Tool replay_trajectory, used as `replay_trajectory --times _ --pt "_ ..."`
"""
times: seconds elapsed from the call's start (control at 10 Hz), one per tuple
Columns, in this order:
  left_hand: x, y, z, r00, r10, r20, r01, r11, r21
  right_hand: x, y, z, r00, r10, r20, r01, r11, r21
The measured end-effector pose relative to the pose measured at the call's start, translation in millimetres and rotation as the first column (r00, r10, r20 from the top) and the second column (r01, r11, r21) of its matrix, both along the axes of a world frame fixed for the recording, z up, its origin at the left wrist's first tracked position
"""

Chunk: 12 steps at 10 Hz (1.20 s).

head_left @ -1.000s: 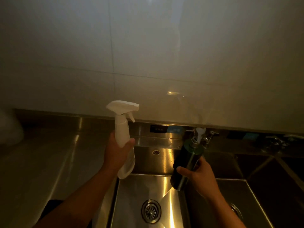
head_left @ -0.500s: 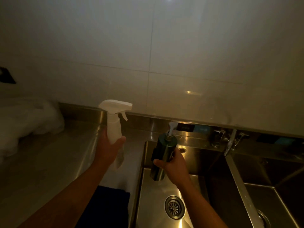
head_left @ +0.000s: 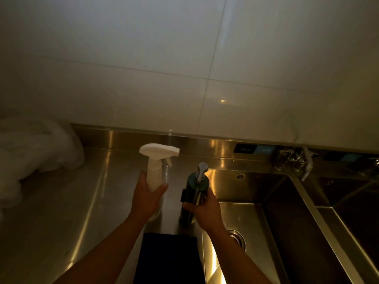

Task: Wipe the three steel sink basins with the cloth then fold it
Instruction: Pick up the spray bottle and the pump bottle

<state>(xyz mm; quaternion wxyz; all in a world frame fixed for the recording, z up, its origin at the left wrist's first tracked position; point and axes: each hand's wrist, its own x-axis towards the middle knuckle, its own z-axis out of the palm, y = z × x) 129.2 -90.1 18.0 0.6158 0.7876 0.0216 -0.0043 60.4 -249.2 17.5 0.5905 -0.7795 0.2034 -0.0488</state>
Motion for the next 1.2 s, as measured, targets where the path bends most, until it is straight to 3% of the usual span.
replay_trajectory --times 0.4,0.9,1.0,1.2 --pt "1 -16 -46 0.997 -0.057 -0.058 0.055 0.998 -0.024 13 2 -23 0.997 0.019 -0.069 -0.024 0.997 -0.079" --pt "-1 -21 -51 0.998 -0.046 -0.037 0.048 0.998 0.042 7 1 -43 0.996 0.074 -0.05 -0.078 0.994 -0.08" --pt "-11 -13 -50 0.997 -0.05 -0.051 0.053 0.996 0.065 -1 -3 -43 0.987 0.123 -0.107 -0.136 0.983 -0.122" --pt "-53 25 -69 0.981 -0.009 -0.196 0.084 0.921 0.38 -32 -16 -43 0.957 0.102 -0.271 -0.155 0.97 -0.185"
